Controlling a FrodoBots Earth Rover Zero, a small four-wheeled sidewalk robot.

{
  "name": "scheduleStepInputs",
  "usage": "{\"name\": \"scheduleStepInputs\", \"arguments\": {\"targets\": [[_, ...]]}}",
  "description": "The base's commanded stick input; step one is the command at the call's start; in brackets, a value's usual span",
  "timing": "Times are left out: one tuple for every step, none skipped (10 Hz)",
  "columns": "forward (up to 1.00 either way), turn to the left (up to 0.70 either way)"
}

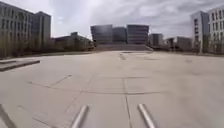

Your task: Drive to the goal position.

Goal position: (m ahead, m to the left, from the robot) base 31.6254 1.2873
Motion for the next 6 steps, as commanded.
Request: {"name": "scheduleStepInputs", "arguments": {"targets": [[0.7,-0.27],[0.7,-0.06],[0.7,0.0],[0.7,0.0],[0.7,0.0],[0.7,0.0]]}}
